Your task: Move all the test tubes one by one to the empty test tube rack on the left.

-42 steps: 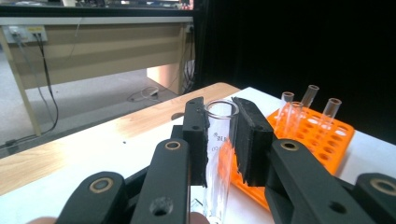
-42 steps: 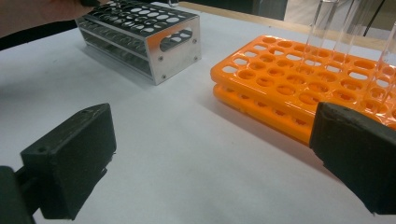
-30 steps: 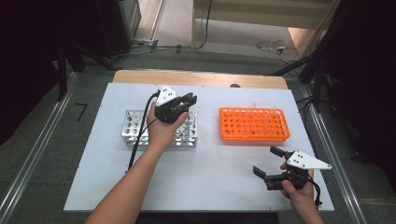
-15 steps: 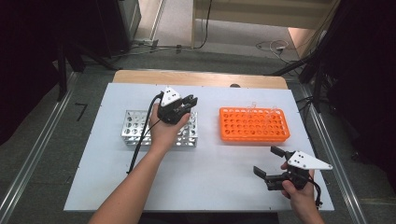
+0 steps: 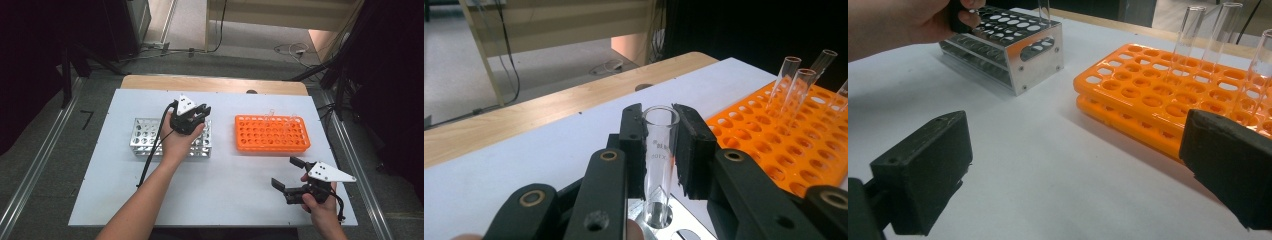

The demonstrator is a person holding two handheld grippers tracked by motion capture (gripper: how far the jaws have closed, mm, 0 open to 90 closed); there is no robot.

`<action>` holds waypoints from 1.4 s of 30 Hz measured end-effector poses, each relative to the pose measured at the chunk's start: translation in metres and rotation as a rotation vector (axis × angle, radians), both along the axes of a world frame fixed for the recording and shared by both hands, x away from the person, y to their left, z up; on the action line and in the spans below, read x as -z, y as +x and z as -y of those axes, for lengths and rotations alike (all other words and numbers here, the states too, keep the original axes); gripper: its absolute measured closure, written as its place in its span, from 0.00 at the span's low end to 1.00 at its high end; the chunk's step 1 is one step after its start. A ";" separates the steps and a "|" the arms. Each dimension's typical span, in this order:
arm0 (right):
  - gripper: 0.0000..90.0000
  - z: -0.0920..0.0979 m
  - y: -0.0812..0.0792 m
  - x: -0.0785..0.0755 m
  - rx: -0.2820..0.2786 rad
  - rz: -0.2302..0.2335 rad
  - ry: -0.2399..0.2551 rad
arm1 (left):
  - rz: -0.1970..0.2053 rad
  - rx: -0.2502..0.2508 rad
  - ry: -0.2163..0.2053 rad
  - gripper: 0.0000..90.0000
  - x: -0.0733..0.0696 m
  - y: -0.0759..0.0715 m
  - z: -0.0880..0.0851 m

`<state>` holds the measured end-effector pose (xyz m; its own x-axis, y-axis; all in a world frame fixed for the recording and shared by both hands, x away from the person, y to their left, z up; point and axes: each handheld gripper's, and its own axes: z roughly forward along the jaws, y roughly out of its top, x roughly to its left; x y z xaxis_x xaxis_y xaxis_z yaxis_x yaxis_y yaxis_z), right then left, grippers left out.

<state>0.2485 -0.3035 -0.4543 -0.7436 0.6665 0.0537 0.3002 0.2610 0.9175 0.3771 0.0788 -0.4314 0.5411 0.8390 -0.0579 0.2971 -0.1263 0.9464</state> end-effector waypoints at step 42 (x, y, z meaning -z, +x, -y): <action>0.00 0.000 0.001 0.000 0.002 -0.004 0.002 | -0.129 0.027 0.007 0.77 0.007 0.003 -0.001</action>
